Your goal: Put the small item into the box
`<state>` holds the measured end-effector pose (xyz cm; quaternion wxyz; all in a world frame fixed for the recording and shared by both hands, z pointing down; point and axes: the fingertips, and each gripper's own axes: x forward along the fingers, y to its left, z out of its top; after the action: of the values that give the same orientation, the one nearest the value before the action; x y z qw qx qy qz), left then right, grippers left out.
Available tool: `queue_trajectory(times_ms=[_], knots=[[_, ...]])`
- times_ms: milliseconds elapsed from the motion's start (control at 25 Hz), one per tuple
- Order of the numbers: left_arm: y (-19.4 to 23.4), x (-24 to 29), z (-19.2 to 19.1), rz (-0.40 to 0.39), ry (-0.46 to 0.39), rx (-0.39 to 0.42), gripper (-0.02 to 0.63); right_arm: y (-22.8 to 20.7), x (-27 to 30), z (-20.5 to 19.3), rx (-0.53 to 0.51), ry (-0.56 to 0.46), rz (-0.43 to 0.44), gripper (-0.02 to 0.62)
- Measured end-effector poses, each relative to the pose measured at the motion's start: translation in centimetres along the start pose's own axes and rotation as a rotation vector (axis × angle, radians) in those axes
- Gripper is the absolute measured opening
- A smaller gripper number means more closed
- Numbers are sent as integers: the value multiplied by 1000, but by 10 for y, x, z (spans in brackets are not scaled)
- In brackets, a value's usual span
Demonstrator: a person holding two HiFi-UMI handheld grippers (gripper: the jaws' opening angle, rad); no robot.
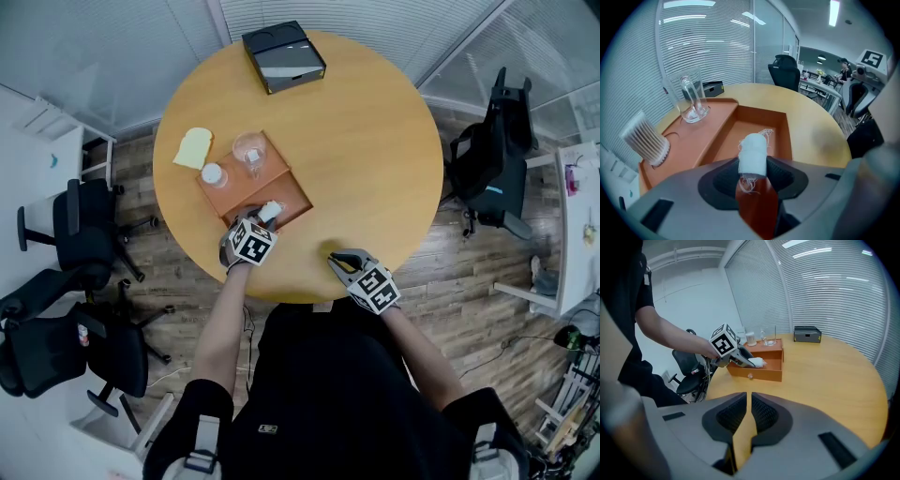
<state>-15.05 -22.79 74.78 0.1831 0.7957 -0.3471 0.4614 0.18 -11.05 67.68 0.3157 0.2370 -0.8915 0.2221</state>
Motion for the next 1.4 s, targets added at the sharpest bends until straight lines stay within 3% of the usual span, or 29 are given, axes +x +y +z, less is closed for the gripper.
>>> queue_trajectory(times_ms=[760,1080,1400], knots=[[5,24,-4,-19,72,15,197,-13,-5,-4,-23,38,-3,28],[8,20,6,-16,14,-33,282,-17,-5,1,-34,35,5,27],[9,2,21,-44,-117,-87,293,-17,-4,0,-41,38,13,28]])
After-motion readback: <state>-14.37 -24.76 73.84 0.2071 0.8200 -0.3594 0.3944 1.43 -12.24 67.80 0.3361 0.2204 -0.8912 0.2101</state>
